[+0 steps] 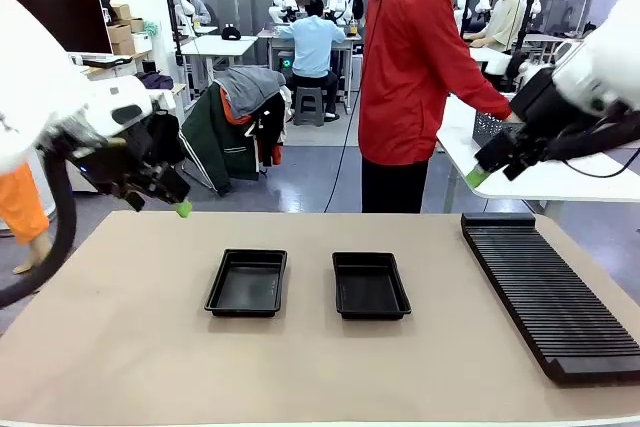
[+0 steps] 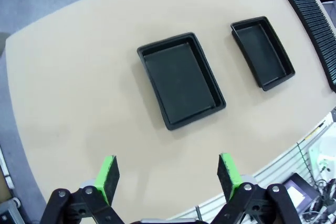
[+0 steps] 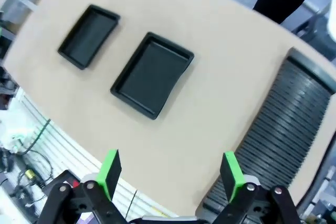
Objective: Inspect and transfer BCBs to ESD trays.
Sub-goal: Pick up the Blank PCB from the PCB Rack and place it in the left ESD tray.
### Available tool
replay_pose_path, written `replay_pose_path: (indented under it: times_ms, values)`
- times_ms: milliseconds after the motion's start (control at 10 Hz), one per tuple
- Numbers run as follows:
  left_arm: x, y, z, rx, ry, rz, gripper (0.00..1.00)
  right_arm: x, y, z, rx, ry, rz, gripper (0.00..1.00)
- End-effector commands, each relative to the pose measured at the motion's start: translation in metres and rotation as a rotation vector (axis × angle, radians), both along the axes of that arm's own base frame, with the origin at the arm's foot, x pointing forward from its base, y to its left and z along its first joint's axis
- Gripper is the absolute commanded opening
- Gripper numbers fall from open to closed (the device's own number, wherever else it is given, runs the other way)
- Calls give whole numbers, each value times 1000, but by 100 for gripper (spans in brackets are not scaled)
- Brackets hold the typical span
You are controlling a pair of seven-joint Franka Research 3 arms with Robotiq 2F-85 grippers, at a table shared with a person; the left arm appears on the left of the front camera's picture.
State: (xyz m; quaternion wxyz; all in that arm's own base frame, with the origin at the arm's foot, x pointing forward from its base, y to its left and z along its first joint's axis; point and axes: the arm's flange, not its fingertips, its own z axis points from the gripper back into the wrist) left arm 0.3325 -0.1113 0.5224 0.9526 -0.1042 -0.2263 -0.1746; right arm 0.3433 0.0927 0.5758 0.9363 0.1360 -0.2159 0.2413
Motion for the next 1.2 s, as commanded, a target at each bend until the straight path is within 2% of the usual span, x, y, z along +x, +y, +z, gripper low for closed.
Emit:
replay_pose_path:
  times_ms: [0,200,400,700,1100]
  values:
    - [-1,15,35,-70,84,57,100,12,-26,16,79,107,-18,100]
    - [0,26,65,-119,139,61,100,18,-55,31,182,207,-56,100]
    - [5,34,88,-185,194,48,100,23,-85,37,261,277,-100,100]
    - [10,39,98,-254,283,106,100,24,-122,41,357,338,-176,100]
    - [1,37,103,-268,288,172,100,28,-160,42,458,380,-247,100]
